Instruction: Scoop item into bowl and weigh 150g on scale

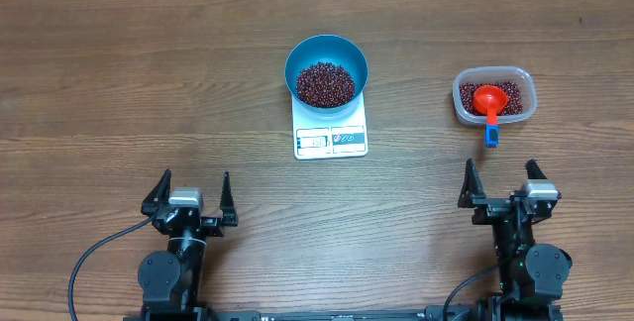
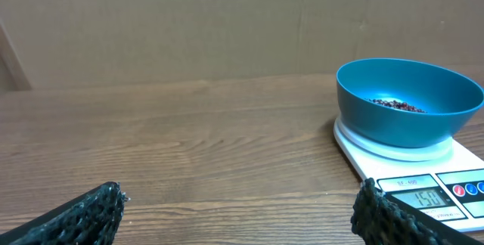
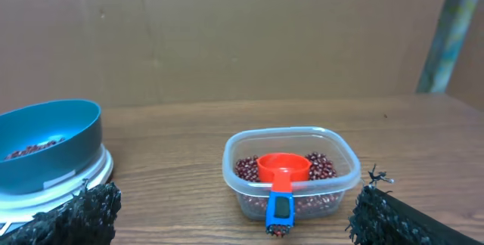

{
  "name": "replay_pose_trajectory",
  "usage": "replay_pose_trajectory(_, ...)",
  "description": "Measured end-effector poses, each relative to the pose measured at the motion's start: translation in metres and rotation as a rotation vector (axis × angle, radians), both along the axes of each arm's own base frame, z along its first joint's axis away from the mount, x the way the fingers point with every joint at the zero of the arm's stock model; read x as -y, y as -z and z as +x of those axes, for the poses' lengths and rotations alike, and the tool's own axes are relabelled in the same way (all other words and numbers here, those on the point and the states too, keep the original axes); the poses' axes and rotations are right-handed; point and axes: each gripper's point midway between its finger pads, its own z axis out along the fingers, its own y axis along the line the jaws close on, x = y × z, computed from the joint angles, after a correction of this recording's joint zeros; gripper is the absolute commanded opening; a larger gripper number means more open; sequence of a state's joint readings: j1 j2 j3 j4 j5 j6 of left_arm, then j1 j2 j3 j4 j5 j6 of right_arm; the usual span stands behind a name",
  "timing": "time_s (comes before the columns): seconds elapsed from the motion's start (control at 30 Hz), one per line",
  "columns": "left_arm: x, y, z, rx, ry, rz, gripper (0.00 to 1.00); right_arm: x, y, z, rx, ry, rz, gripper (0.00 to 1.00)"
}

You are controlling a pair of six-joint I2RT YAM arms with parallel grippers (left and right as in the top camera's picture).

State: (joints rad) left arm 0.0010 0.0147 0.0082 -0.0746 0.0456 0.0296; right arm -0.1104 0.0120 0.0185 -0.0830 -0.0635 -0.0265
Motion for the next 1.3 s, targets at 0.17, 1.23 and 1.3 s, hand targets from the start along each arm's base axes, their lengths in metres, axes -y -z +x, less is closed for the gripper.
replay_pose_trajectory(0.17,0.0,0.0,0.0,0.0,0.0,0.0,1.0,0.0041,0.0002,-0.0002,0.0,0.024,0.008,1.0)
replay_pose_trajectory(1.23,0.0,0.0001,0.0,0.0,0.0,0.0,1.0,0.0052,0.0007,-0.0002,-0.002,0.03,0.015,1.0)
replay_pose_trajectory(1.3,0.0,0.0,0.0,0.0,0.0,0.0,1.0,0.0052,0.0009,-0.0002,-0.003,0.031,0.015,1.0)
